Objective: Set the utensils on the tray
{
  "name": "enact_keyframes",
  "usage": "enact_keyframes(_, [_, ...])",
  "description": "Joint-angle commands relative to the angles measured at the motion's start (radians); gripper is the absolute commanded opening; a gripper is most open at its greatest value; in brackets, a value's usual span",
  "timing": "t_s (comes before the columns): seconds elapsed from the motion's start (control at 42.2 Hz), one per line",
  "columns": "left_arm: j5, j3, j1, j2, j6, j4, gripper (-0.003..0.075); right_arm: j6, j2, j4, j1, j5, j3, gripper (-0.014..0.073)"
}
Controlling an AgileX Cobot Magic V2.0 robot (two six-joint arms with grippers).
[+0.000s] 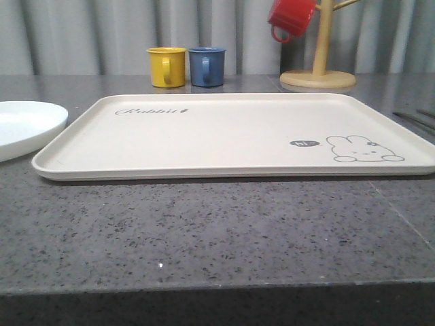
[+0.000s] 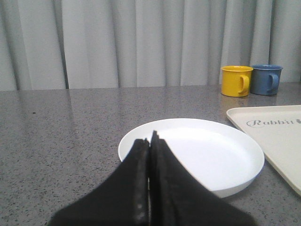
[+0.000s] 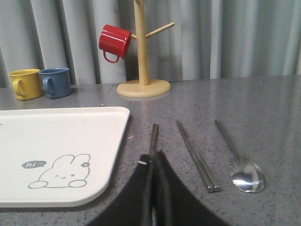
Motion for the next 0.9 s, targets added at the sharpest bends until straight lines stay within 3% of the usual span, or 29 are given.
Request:
enact_keyframes(0.0, [-0.077, 0.014, 0.002, -0.023, -0.006, -0.007, -0.002, -0.001, -0.015, -0.003, -0.006, -0.084, 0.0, -0.0067])
enact_keyframes(0.735, [-0.114, 0.012, 0.002, -0.023, -0.006, -0.007, -0.002, -0.001, -0.015, -0.003, -0.006, -0.108, -0.003, -0.0067])
enact_keyframes(0.878, [-0.161, -0.068, 0.002, -0.021, -0.006, -0.007, -0.002, 0.001, -0.015, -0.003, -0.006, -0.018, -0.117, -0.0067])
